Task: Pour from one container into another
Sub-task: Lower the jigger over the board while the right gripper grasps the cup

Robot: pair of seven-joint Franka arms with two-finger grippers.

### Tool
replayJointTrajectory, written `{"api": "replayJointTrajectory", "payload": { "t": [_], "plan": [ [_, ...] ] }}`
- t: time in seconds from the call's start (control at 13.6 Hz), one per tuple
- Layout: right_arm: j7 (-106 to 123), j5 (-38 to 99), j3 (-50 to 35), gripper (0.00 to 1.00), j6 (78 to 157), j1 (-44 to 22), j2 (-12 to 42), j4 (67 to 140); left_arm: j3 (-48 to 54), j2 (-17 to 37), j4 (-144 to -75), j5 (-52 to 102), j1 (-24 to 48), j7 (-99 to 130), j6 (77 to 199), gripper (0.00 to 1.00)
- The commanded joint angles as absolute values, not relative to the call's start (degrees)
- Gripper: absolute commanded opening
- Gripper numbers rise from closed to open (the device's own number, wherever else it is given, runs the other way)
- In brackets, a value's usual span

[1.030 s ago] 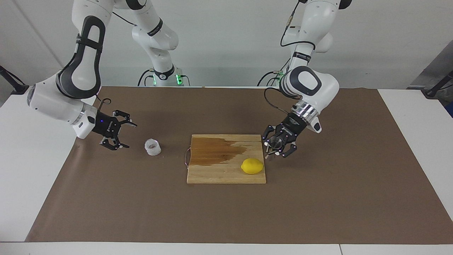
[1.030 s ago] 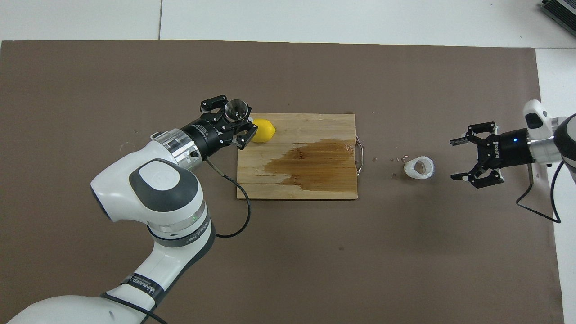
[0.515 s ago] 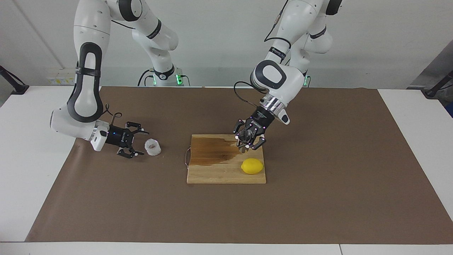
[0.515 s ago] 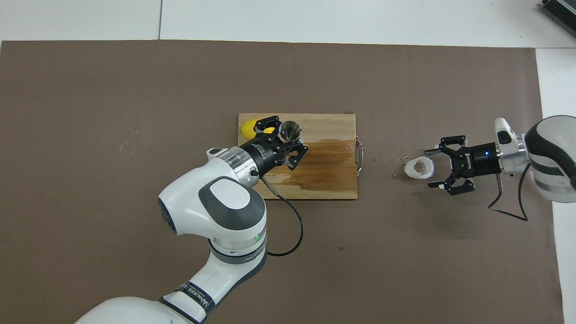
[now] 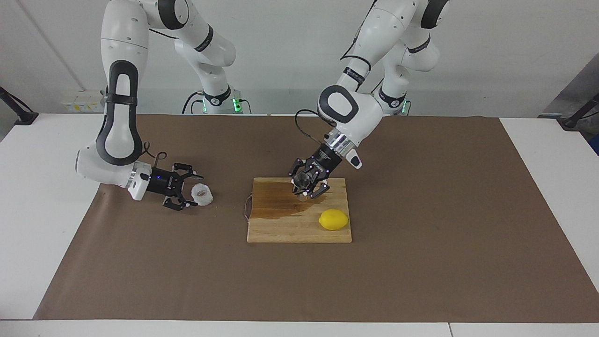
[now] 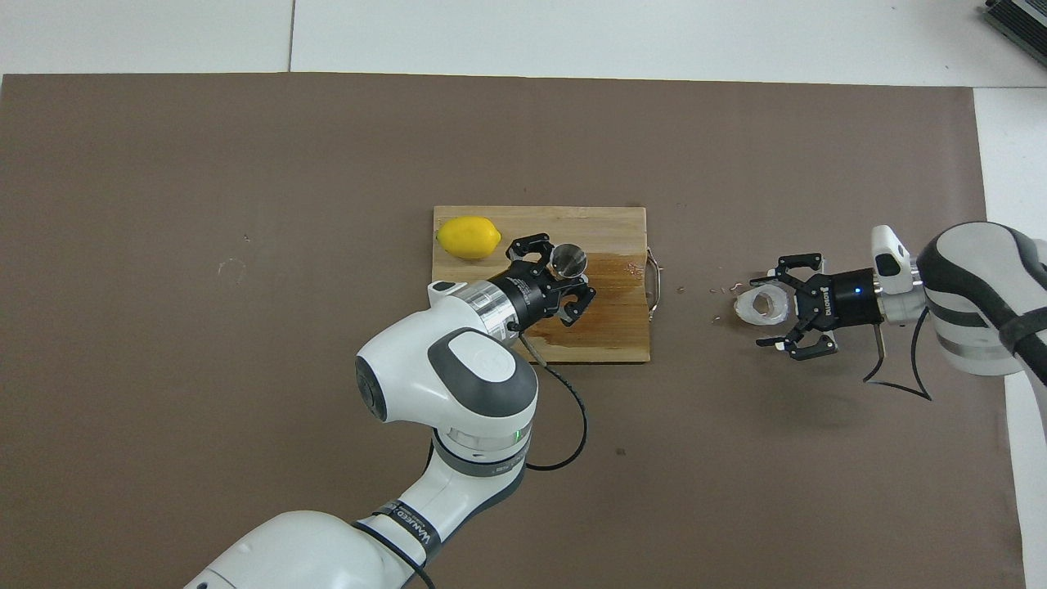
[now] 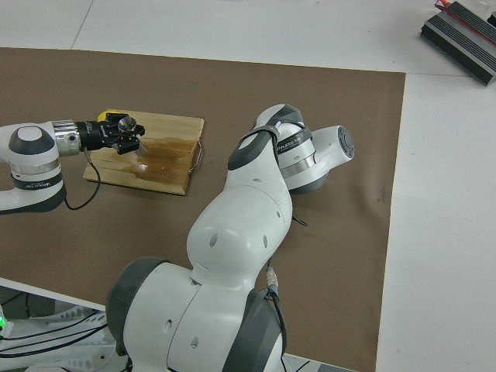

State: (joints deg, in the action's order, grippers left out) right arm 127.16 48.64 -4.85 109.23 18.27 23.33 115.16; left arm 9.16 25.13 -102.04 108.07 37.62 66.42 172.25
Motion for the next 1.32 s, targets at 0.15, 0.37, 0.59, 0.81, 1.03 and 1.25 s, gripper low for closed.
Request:
{"api": "replayJointTrajectory", "payload": {
  "t": [0.15, 0.37, 0.59, 0.81, 1.03, 1.25],
  "plan": [
    [129.6, 50.5, -5.3, 0.86, 110.9, 17.8, 22.2, 116.9, 8.9, 25.9, -100.5, 102.4, 38.3, 66.4, 173.4, 0.00],
    [131.0, 50.5, -5.3, 0.81, 111.7, 17.6, 22.2, 116.9, 9.1, 25.9, -100.8, 98.3, 38.4, 66.4, 173.0, 0.00],
    [131.5, 50.5, -5.3, 0.81, 112.2, 17.6, 22.2, 117.1, 9.2, 25.9, -100.8, 98.8, 37.6, 66.4, 170.2, 0.00],
    [133.5, 50.5, -5.3, 0.60, 114.3, 17.6, 22.2, 117.7, 9.1, 25.5, -100.9, 104.7, 36.5, 66.4, 165.8, 0.00],
    [133.5, 50.5, -5.3, 0.31, 114.3, 17.5, 22.2, 117.7, 9.1, 25.4, -101.5, 105.5, 35.9, 64.0, 165.2, 0.00],
    [133.5, 50.5, -5.4, 0.29, 114.3, 17.5, 22.2, 117.6, 9.1, 24.3, -102.1, 105.7, 31.7, 63.8, 158.5, 0.00]
  ]
}}
